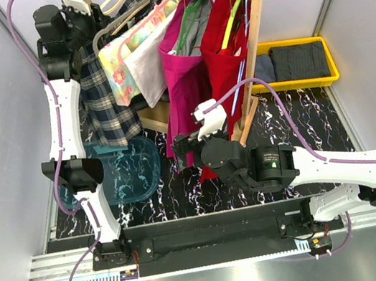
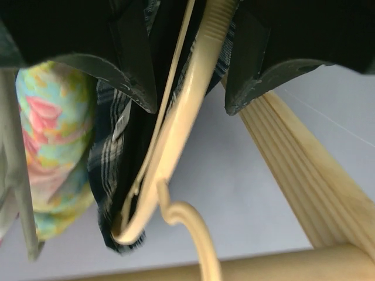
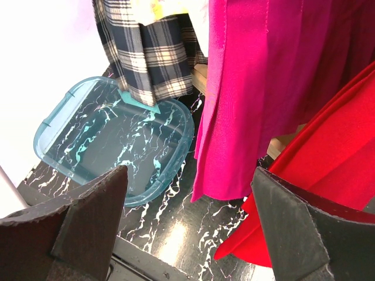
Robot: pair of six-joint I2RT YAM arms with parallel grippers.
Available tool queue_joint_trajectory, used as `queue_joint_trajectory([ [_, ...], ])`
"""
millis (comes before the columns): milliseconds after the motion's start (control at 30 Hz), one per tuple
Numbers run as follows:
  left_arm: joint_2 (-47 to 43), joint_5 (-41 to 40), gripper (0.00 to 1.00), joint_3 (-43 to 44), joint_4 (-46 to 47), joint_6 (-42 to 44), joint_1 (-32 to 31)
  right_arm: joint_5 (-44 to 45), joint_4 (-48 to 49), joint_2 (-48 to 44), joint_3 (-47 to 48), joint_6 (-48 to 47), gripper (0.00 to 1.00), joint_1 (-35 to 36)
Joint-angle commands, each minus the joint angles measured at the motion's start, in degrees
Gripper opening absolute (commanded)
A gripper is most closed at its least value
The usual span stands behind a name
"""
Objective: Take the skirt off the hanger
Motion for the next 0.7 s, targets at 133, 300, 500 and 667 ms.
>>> queue_joint_trajectory([
  [133, -1.0, 5.6, 0.17, 1.0, -4.5, 1.9, -1.0, 2.3, 2.5, -2.0, -0.4, 1.2, 0.95, -0.4],
  [300, -1.9, 6.5, 0.05, 0.2, -4.5, 0.7, -1.3, 1.9, 2.4, -1.3, 0.1, 1.0, 0.95, -0.4],
  [500, -3.1, 7.3, 0.0, 1.1, -4.4, -1.0, -1.8, 2.0, 2.4, -0.9, 0.9, 0.4, 0.95, -0.3],
  [667, -4.8, 5.1, 0.0, 0.5, -0.6, -2.4, -1.3, 2.1, 2.3, -1.2, 0.9, 0.2, 0.94, -0.4],
])
